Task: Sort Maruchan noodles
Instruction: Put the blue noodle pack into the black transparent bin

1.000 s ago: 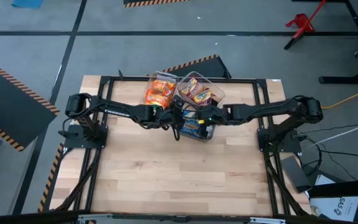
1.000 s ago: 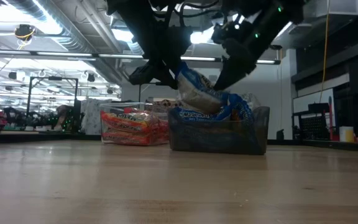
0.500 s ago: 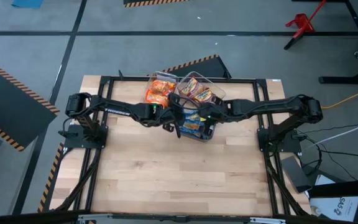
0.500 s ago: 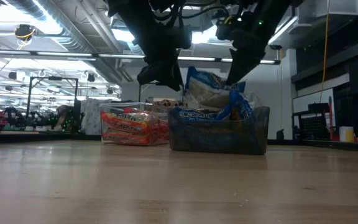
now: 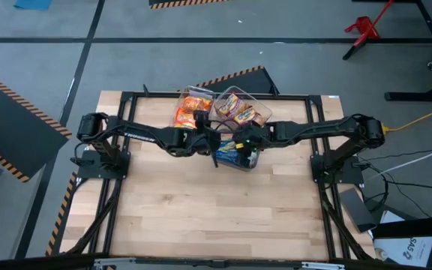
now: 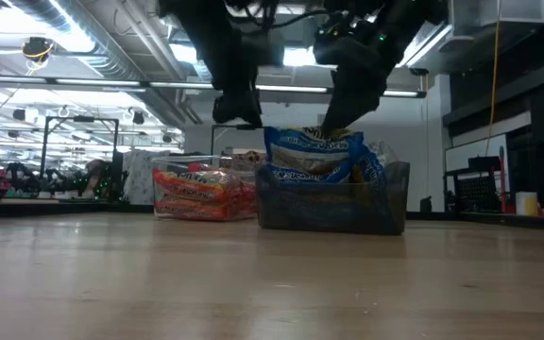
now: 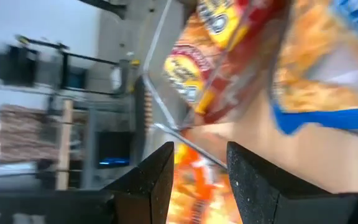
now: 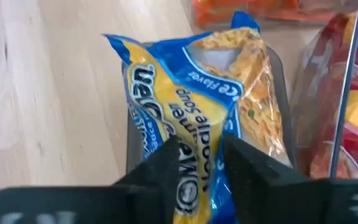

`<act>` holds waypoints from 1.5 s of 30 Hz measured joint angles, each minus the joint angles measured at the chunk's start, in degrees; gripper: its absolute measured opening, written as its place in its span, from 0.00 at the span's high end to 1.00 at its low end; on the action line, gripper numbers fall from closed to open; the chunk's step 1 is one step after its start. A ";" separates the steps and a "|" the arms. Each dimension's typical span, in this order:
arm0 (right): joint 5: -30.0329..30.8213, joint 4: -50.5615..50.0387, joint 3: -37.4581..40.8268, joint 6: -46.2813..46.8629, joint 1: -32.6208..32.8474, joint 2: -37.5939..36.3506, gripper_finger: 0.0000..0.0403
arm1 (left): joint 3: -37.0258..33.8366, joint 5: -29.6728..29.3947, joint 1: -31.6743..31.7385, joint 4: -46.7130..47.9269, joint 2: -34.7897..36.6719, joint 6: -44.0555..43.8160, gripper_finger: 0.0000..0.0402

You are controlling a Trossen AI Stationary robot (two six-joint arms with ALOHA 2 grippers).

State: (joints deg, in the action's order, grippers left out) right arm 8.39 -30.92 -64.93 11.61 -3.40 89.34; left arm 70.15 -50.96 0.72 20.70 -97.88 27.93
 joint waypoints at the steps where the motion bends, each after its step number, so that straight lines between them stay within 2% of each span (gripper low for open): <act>1: -0.04 1.01 0.00 0.01 0.00 0.10 0.73 | -0.02 0.75 -0.50 0.99 0.53 -2.59 0.65; 5: 0.10 3.74 0.00 0.03 0.00 0.11 0.63 | 0.05 7.98 -2.14 3.22 3.19 -18.12 0.65; 9: 0.20 4.78 0.00 0.07 0.00 -1.24 0.61 | 0.04 16.97 -2.64 0.01 5.38 -33.07 0.65; 14: 0.02 4.94 0.00 0.16 0.00 -6.15 0.63 | -2.71 26.22 -2.62 -14.80 4.88 -36.32 0.65; 21: 3.12 1.44 -0.02 0.57 0.02 -10.50 0.67 | -10.73 29.15 -0.58 -32.46 4.43 -38.57 0.65; 26: 3.82 2.35 3.55 0.16 0.02 -8.53 0.69 | -15.24 30.22 1.41 -32.29 4.28 -43.33 0.65; 32: 4.11 10.83 10.36 1.76 0.00 -6.48 0.70 | -19.82 33.58 2.22 -37.79 4.17 -45.92 0.65; 36: 4.72 14.62 12.79 2.11 0.00 -5.81 0.70 | -21.21 33.06 2.73 -37.94 3.75 -45.96 0.65; 45: 4.99 14.65 13.73 2.09 0.00 -5.81 0.70 | -21.83 32.37 4.53 -38.77 0.95 -46.84 0.65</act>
State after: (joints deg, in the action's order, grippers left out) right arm 13.39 -16.26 -51.20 13.69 -3.40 83.53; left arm 48.32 -18.58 5.26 -18.07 -96.93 -18.91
